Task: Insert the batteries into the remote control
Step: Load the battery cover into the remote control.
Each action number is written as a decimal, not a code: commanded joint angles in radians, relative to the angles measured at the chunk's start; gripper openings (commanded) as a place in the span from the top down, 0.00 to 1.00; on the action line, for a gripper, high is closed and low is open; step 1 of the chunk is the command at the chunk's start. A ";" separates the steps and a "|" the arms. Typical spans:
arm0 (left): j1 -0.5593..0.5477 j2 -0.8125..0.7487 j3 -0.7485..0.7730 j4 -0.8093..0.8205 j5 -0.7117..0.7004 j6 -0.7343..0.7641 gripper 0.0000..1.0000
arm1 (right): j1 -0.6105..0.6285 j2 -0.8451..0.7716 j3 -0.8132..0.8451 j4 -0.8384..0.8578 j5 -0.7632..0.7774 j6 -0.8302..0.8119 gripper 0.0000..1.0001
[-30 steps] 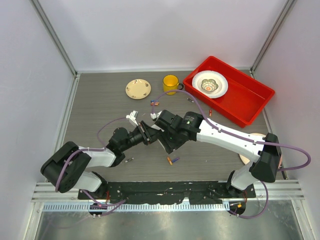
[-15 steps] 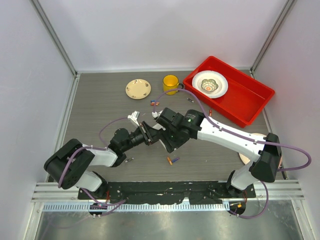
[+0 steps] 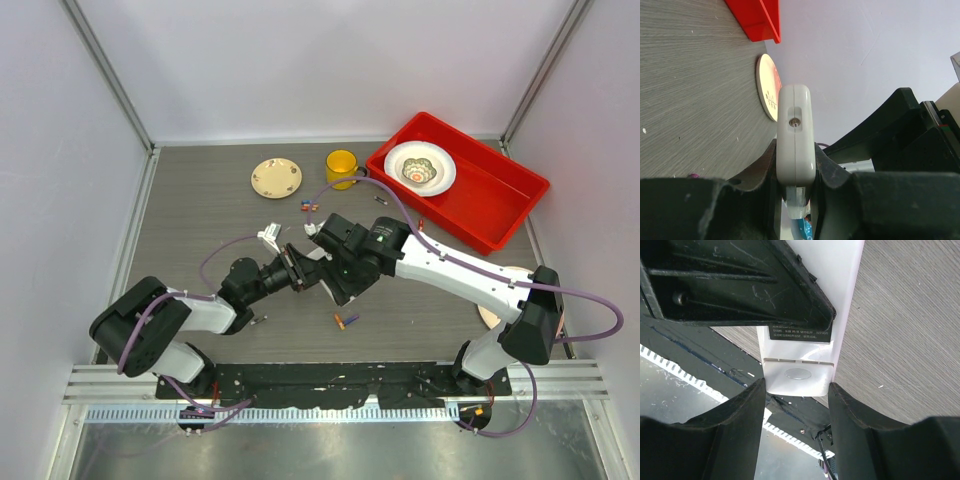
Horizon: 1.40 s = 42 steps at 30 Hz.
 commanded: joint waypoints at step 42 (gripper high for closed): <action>-0.043 0.049 0.032 0.205 0.074 -0.063 1.00 | -0.017 -0.009 0.029 0.078 0.003 -0.018 0.30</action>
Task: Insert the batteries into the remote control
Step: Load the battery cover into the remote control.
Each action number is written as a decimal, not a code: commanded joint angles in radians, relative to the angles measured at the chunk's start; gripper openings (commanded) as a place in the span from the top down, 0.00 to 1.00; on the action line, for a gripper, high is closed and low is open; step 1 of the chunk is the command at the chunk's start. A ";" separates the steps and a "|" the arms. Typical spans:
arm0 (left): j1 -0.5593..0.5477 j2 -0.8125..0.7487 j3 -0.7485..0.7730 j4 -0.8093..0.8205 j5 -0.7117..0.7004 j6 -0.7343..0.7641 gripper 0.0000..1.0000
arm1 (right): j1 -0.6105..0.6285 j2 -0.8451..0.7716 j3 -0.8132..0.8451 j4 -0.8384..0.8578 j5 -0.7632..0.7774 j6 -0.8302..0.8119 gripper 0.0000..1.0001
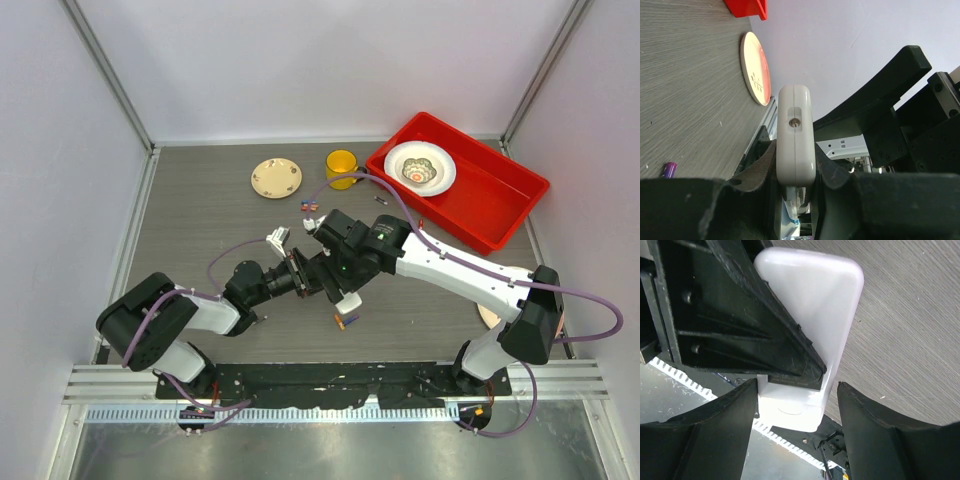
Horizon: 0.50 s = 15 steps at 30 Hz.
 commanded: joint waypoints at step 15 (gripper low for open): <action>0.006 0.048 0.040 0.150 0.031 -0.017 1.00 | -0.020 -0.084 0.109 0.098 0.043 0.045 0.12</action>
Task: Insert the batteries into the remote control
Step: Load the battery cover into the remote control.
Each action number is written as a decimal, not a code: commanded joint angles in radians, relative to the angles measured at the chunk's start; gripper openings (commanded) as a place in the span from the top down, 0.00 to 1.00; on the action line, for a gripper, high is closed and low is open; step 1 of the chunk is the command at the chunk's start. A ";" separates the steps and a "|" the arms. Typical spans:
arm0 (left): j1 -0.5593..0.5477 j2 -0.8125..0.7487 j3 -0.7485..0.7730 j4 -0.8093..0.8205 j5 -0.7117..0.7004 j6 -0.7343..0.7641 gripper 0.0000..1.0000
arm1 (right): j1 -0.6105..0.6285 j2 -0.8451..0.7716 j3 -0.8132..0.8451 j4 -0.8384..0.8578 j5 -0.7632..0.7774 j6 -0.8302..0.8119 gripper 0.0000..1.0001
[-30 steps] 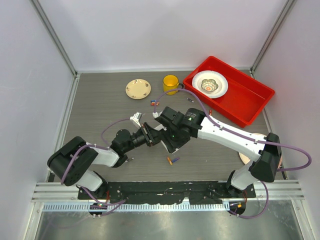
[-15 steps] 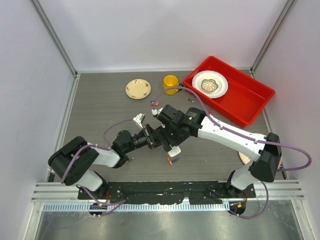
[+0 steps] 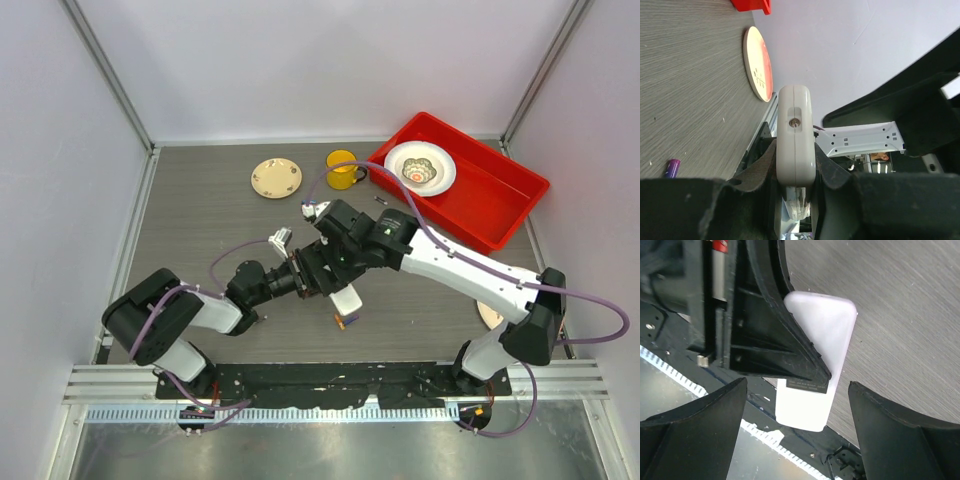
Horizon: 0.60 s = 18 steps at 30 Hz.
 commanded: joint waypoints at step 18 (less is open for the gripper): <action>0.096 0.035 0.119 0.271 0.233 -0.160 1.00 | -0.242 -0.635 -0.664 0.729 -0.293 0.351 0.11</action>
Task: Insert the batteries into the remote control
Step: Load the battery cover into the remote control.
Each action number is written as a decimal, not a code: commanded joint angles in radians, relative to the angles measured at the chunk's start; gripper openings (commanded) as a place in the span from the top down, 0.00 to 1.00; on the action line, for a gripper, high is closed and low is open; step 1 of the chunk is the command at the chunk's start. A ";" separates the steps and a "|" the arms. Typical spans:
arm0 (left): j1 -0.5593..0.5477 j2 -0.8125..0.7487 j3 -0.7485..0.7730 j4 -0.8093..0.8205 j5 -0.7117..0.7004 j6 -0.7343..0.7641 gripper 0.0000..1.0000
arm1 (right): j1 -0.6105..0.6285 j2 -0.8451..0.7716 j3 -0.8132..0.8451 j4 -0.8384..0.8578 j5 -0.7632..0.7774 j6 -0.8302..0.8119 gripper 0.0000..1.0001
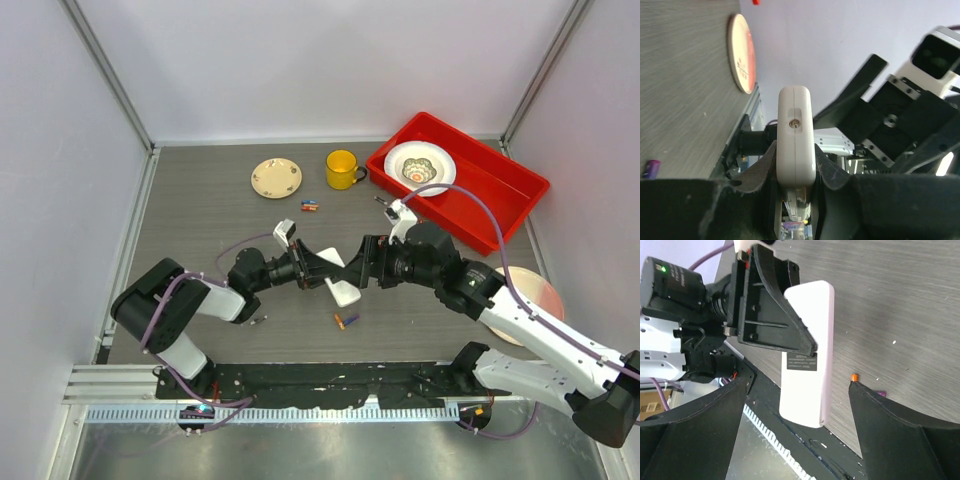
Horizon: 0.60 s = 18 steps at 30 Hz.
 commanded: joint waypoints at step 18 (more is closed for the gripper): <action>0.007 -0.067 0.088 0.261 0.139 -0.015 1.00 | -0.056 -0.120 -0.228 0.273 -0.315 0.127 0.20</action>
